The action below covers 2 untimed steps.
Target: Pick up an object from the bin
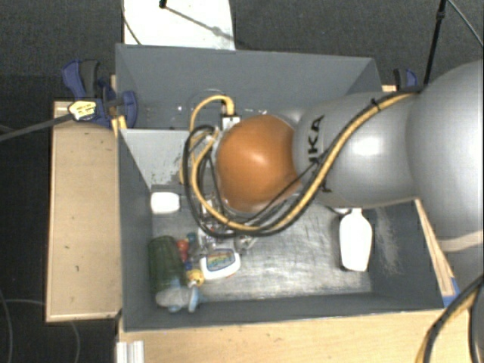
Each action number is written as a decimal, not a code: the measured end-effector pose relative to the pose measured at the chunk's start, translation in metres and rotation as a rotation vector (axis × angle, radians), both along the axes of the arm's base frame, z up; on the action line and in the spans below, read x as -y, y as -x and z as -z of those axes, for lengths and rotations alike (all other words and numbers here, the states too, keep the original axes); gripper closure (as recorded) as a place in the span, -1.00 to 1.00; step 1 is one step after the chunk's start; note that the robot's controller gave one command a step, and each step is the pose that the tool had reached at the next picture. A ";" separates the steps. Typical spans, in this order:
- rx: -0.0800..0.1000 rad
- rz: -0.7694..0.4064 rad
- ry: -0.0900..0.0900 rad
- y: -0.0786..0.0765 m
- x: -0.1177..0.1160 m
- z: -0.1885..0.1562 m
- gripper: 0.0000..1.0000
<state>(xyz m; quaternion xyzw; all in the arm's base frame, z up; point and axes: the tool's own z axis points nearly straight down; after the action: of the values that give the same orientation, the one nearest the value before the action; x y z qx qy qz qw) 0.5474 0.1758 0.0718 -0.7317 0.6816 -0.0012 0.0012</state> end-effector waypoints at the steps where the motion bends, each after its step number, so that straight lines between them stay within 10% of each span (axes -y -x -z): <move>1: 0.000 0.002 0.000 0.000 0.000 0.000 1.00; 2: -0.013 0.004 0.002 0.002 0.002 -0.038 1.00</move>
Offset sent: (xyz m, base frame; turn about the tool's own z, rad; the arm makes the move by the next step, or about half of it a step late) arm 0.0067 -0.0073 0.1457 0.0131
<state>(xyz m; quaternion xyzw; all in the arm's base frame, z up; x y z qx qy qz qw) 0.5455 0.1734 0.1100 -0.7302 0.6832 0.0029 -0.0037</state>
